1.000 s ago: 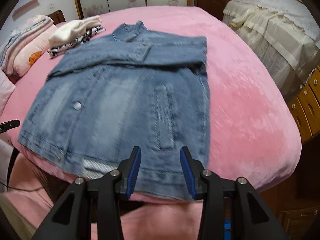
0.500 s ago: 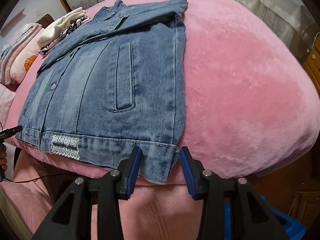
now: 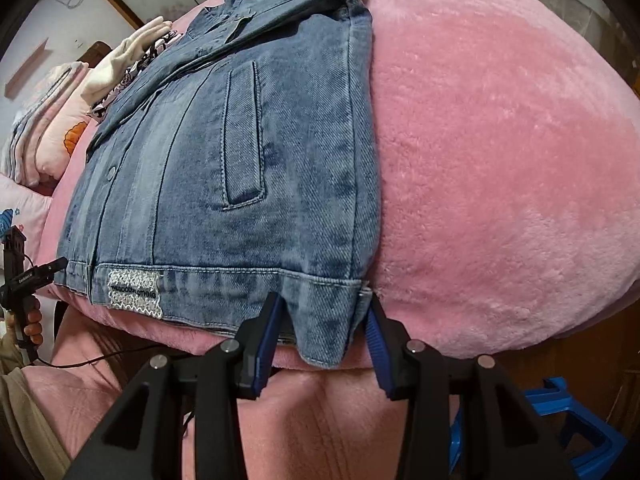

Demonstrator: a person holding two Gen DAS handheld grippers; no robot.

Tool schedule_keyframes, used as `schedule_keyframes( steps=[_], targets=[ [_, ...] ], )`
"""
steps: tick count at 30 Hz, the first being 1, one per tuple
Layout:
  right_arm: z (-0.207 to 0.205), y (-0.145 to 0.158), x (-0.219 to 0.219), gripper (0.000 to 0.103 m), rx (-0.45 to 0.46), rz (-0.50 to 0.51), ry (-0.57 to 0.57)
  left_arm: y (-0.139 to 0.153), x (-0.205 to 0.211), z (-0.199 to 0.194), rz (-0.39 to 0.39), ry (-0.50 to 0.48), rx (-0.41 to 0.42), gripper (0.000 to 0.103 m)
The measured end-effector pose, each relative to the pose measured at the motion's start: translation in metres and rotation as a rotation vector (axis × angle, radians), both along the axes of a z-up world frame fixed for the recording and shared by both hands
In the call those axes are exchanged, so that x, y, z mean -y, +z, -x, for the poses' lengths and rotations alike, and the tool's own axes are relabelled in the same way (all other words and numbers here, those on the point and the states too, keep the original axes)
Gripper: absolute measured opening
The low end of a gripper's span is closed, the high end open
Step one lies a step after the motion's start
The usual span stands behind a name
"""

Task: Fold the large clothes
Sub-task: 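Lift the hem with both tools and fold it up onto the collar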

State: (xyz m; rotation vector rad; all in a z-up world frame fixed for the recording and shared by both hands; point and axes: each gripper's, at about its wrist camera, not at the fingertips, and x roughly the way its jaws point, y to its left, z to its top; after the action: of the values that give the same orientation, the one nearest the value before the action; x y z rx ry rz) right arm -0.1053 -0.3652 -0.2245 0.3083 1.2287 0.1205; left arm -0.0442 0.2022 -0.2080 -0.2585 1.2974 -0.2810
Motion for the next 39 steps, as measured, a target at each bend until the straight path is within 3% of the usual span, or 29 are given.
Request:
schedule_keyframes(
  steps=[6,9,10,15,17,20,23,26,34,39],
  targets=[
    [-0.001,-0.001,-0.002,0.040,0.000,0.016,0.001,-0.001,0.026,0.003,-0.050,-0.064,0.018,0.068],
    [-0.003,0.002,-0.008,0.031,-0.002,0.048,0.011,0.003,0.034,0.001,-0.065,-0.065,0.016,0.046],
    [-0.004,0.005,-0.012,0.025,-0.003,0.072,0.020,0.007,0.038,0.001,-0.074,-0.068,0.026,0.026],
    [-0.002,0.024,-0.026,0.018,0.020,0.149,0.048,0.025,0.047,-0.004,-0.119,-0.060,0.026,0.013],
    [-0.002,0.034,-0.025,0.015,0.037,0.135,0.044,0.036,0.046,-0.007,-0.095,-0.034,0.026,0.012],
    [-0.001,0.059,-0.018,0.012,0.085,0.062,0.026,0.058,0.034,-0.011,0.036,0.031,0.042,0.012],
    [-0.005,0.094,-0.018,0.011,0.163,0.017,0.029,0.088,0.027,-0.018,0.161,0.094,0.093,0.011],
    [-0.017,0.132,-0.024,0.009,0.255,-0.014,0.041,0.121,0.027,-0.030,0.232,0.139,0.156,0.011],
    [-0.095,0.212,-0.019,0.008,0.427,-0.049,-0.003,0.180,0.016,-0.115,0.305,0.299,0.255,0.011],
    [-0.172,0.229,-0.005,0.008,0.460,-0.035,-0.081,0.182,0.006,-0.197,0.282,0.364,0.287,0.011]
  ],
)
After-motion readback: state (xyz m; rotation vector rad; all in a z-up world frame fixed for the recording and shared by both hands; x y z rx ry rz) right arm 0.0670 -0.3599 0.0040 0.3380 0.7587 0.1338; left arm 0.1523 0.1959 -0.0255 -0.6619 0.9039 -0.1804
